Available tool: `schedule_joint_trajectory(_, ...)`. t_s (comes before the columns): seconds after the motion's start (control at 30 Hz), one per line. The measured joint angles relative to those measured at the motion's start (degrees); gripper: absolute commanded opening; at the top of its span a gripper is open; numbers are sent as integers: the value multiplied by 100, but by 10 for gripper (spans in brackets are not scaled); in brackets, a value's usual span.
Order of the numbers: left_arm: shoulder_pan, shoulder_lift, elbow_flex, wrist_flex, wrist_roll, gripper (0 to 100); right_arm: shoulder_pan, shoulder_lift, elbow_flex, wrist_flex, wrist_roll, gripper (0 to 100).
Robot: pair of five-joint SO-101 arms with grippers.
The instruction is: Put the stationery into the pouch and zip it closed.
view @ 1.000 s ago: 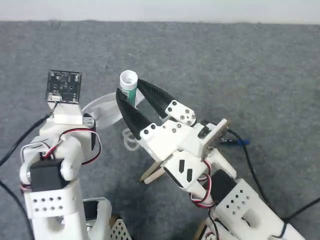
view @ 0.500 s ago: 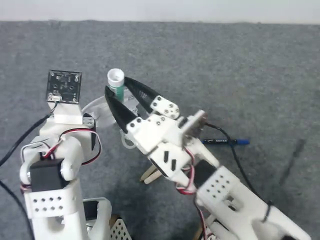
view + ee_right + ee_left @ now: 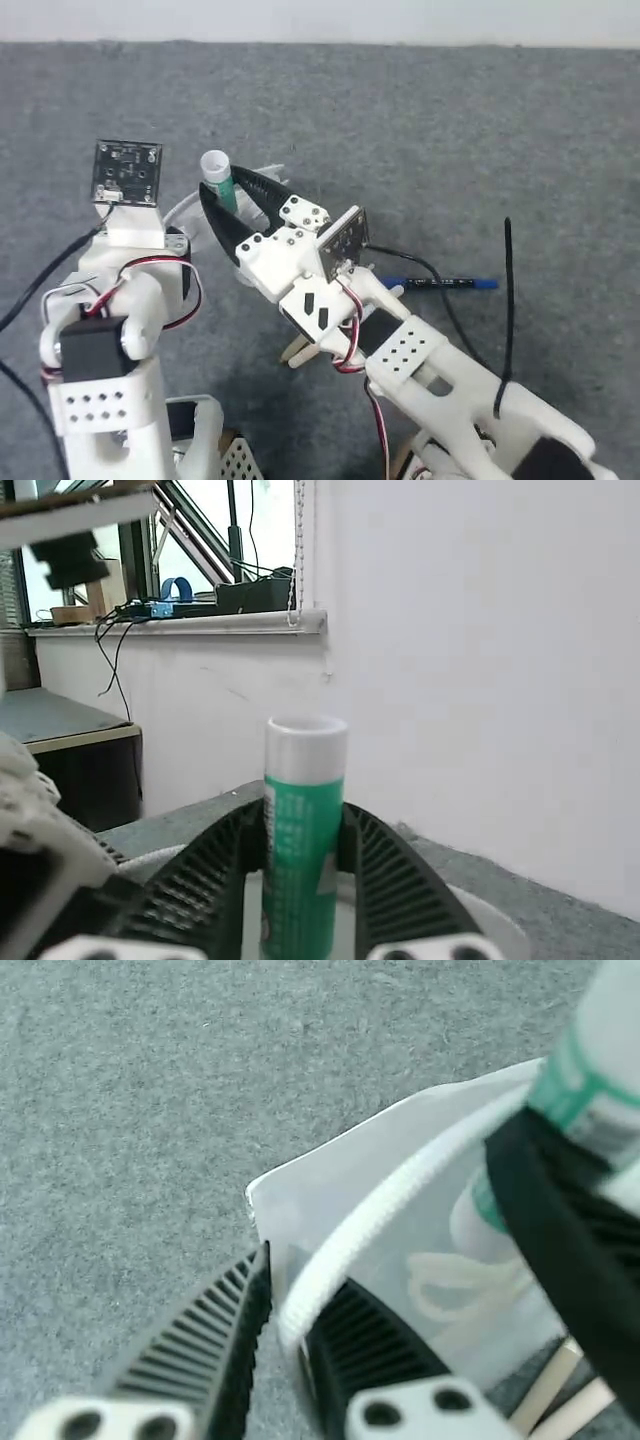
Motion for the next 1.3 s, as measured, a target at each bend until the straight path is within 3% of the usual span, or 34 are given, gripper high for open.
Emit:
schedule_joint_trajectory(0.47, 0, 0, 0, 0, -35, 12, -9, -114, 308, -70, 800, 13)
schedule_joint_trajectory(0.67, 0, 0, 0, 0, -35, 12, -9, -132, 448, -79, 853, 156)
schedule_joint_trajectory(1.3, 26, 9, 0, 0, -35, 12, -26, -132, 554, -79, 862, 137)
